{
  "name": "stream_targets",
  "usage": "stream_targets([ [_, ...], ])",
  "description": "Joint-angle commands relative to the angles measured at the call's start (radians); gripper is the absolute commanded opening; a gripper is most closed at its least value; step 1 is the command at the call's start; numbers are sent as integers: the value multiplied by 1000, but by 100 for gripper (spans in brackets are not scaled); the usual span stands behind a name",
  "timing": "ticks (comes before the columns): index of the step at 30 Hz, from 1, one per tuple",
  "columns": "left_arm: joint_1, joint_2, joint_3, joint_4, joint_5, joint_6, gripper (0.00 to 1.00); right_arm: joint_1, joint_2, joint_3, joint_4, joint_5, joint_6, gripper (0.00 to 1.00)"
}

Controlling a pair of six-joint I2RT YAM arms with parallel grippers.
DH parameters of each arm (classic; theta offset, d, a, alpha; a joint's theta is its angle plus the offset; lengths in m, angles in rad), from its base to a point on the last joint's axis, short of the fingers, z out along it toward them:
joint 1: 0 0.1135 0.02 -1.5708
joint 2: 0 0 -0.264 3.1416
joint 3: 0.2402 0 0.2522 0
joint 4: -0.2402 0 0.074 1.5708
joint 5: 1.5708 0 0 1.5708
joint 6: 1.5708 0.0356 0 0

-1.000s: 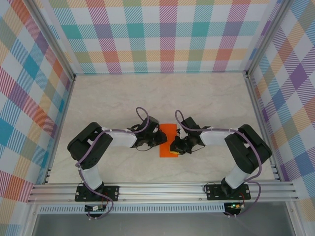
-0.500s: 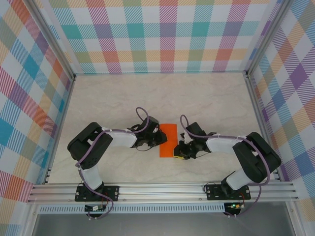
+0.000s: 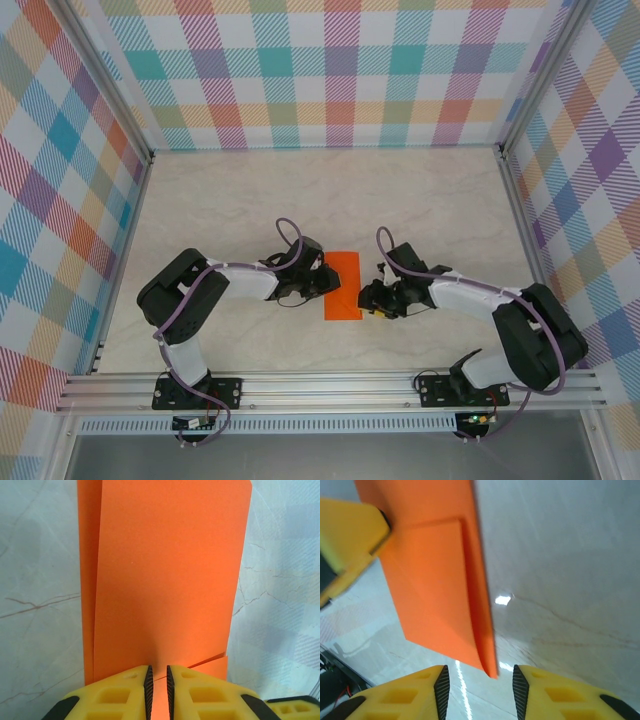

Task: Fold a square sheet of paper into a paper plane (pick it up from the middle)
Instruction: Fold the triangle a second time at the center of the table.

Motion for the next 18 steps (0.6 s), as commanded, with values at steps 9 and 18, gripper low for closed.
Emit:
stream_targets([
  [9,-6,-21,-2,-94,-31,27,19,-11,152,89,76,-29,5,41],
  [18,-6,-14,2,-95,-29,26,19,-11,180,76,142,-96,18,34],
])
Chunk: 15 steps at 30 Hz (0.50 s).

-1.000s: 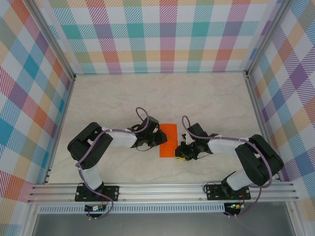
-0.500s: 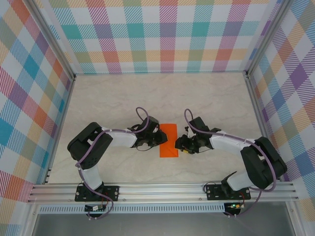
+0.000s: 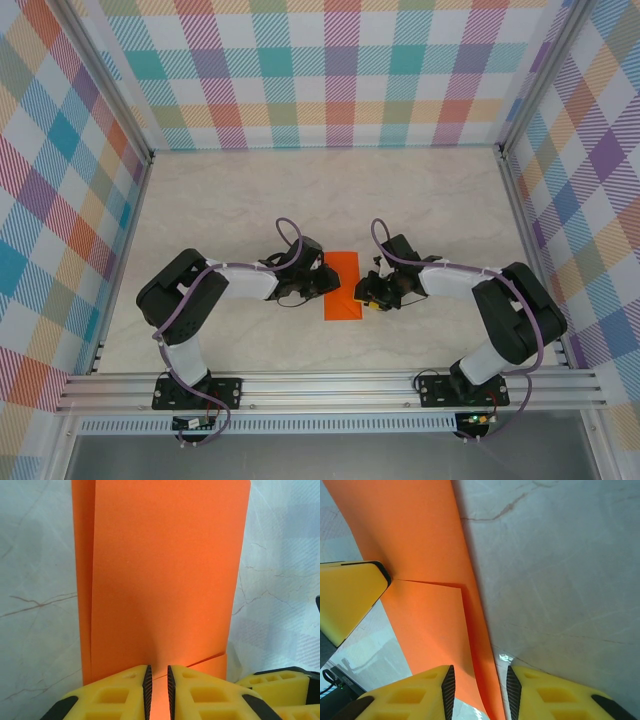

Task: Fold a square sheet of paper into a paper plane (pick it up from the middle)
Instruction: Fold the triangle a second time at the center of the table.

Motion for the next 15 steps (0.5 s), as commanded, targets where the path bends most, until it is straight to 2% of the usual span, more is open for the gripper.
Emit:
stream_targets([
  [1,-6,-8,1,-85,-25,24,19,12,32,8,96,-59,4,33],
  [10,-5,2,1,-77,-23,18,20,12,28,1,105,-65,9,28],
  [15,-5,1,2,-78,-21,19,19,12,28,-1,105,-59,8,30],
])
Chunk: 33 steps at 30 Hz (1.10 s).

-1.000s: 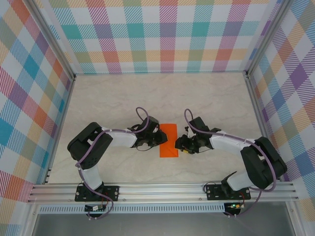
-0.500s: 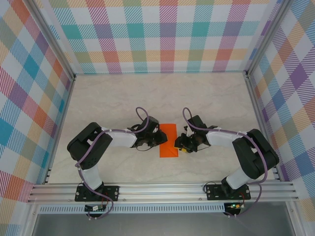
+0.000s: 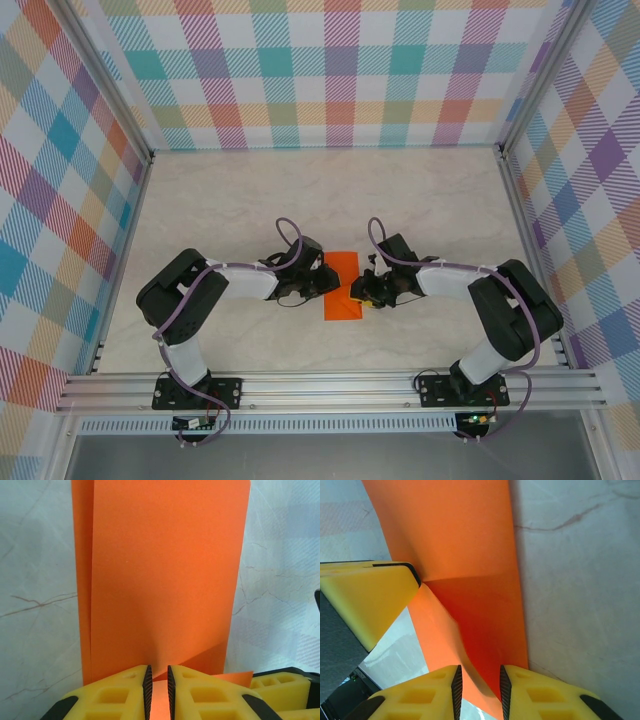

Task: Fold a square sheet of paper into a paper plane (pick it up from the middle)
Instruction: Fold the triangle a second time at the center of the table.

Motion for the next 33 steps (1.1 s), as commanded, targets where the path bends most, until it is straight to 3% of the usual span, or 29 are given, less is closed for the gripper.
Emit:
stream_targets([
  [1,-5,1,2,-75,-23,19,19,4,4,0,18,-18,3,30],
  [8,-6,-6,-3,-83,-29,19,19,2,-5,45,-77,79,-33,35],
  [16,-5,-14,15,-93,-26,29,20,-18,39,91,-96,109,-55,39],
  [28,-5,-12,14,-100,-27,30,20,-21,104,58,35,-28,-32,31],
  [33,-6,-11,13,-100,-28,30,20,-21,86,46,32,-32,-29,29],
])
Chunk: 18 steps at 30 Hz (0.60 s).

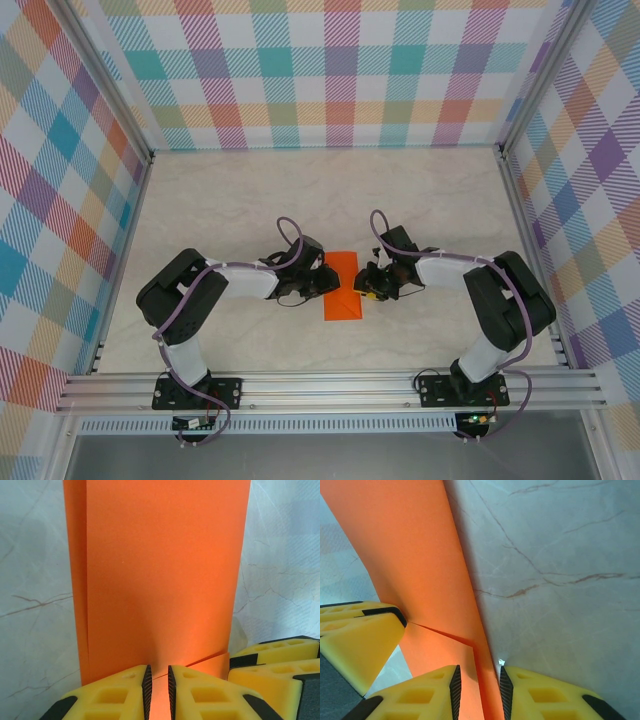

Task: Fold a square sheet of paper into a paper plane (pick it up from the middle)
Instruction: Fold the triangle a second time at the center of the table.

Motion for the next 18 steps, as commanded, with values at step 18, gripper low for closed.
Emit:
stream_targets([
  [18,-5,-13,-4,-59,-24,5,20,24,-46,-56,66,-49,1,28],
])
